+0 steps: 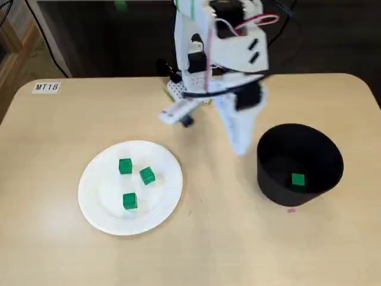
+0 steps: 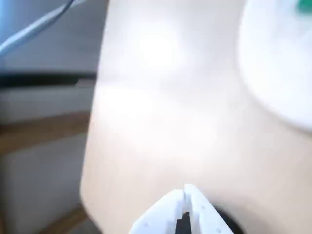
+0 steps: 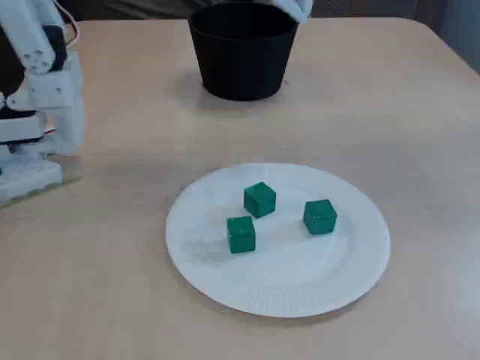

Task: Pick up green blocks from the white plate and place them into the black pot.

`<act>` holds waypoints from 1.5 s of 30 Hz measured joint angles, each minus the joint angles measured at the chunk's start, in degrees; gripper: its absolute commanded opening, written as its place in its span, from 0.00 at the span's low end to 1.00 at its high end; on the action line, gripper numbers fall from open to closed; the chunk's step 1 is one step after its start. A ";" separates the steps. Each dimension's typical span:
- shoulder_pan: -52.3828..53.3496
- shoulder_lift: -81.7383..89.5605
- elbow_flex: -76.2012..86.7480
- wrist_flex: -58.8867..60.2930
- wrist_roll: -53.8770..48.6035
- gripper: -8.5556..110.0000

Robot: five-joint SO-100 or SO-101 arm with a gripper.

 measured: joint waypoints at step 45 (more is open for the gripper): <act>12.66 -56.07 -45.00 17.67 -8.26 0.29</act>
